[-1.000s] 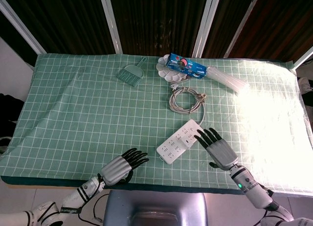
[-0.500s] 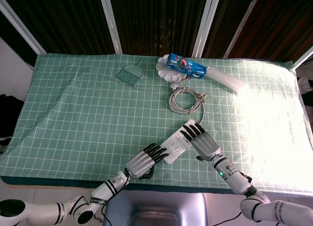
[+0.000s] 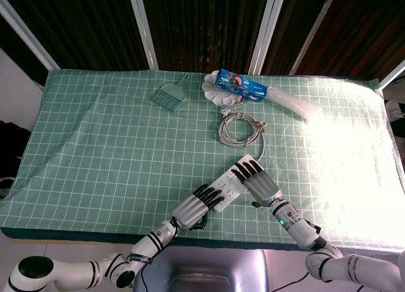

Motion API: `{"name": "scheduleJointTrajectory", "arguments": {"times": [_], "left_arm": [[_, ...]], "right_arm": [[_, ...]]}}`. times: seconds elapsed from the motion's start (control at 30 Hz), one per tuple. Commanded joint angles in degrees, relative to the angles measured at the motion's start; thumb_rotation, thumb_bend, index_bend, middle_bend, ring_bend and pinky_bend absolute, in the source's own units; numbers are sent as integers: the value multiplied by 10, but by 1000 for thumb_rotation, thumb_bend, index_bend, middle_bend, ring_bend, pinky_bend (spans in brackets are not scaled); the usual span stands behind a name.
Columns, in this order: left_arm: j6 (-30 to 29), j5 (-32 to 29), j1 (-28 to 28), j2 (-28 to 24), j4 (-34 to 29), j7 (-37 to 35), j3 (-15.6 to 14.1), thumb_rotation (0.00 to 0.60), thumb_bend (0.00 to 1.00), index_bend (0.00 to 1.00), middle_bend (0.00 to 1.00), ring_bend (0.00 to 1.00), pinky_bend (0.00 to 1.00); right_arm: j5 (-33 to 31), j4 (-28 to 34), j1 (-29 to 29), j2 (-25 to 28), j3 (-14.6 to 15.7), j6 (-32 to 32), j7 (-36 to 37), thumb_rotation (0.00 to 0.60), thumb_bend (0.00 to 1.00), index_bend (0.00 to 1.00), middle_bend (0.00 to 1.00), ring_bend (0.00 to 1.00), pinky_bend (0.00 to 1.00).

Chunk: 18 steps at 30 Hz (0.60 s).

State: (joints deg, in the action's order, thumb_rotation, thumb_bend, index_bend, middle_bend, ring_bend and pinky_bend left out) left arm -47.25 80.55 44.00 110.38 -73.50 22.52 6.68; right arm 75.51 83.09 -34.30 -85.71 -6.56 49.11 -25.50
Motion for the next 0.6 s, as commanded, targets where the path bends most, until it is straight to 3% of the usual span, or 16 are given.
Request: {"name": "scheduleJointTrajectory", "arguments": {"times": [0.03,0.43,0.6], "left_arm": [[5,-9,3,4,5,11,-5,319,874,0,0,0,35],[14,-46,11,6,-2,48,-11,341,875,0,0,0,34],[10,-48,12,4,-4,52,-16,347,876,0,0,0,34]], "right_arm": [[-4,-2,-2,0,3,0,1,600,138,0,0,0,0],[1,-20,-16,-18,10,16,1,600,181,0,0,0,0],[15,-39,-23,-34,11,31,-2,600,216,51,87,0,33]]}}
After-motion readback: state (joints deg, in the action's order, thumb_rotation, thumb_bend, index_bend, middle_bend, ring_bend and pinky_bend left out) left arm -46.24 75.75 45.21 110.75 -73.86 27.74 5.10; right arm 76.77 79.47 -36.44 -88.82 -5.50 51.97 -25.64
